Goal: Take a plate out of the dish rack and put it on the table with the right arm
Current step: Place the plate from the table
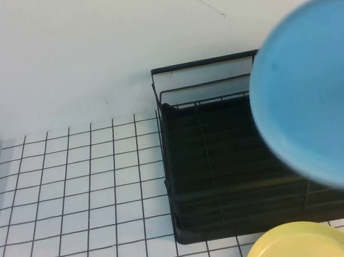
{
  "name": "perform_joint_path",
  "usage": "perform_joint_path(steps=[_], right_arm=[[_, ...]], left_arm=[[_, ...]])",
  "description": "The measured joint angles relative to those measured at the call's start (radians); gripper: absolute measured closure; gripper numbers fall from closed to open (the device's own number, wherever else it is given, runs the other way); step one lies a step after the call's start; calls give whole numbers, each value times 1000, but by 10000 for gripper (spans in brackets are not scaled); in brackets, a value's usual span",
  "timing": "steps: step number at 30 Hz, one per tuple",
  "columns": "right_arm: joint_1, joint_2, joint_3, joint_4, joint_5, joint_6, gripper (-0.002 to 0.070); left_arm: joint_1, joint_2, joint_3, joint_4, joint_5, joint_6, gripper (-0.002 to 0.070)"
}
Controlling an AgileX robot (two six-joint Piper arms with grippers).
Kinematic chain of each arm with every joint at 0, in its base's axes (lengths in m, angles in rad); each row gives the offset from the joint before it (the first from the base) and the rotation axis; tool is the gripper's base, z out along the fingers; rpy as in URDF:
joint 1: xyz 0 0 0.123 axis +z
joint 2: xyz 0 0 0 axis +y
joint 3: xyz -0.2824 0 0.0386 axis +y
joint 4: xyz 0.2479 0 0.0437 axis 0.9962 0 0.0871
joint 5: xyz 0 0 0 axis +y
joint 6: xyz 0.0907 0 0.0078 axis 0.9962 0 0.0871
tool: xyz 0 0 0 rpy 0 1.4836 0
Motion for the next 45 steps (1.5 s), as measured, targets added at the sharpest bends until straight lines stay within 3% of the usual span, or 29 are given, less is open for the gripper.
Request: perform_joint_path(steps=[5,12,18,24,35,45], right_arm=[[0,-141,200,53,129,221,574],[0,-394,609,208,76,270,575],[0,-397,811,266,-36,267,575],[0,-234,832,219,-251,225,575],[0,16,832,369,-306,0,575],[0,92,832,419,-366,-140,575]], left_arm=[[0,0,0,0,0,0,678],[0,0,0,0,0,0,678],[0,0,0,0,0,0,678],[0,0,0,0,0,0,678],[0,0,0,0,0,0,678],[0,0,0,0,0,0,678]])
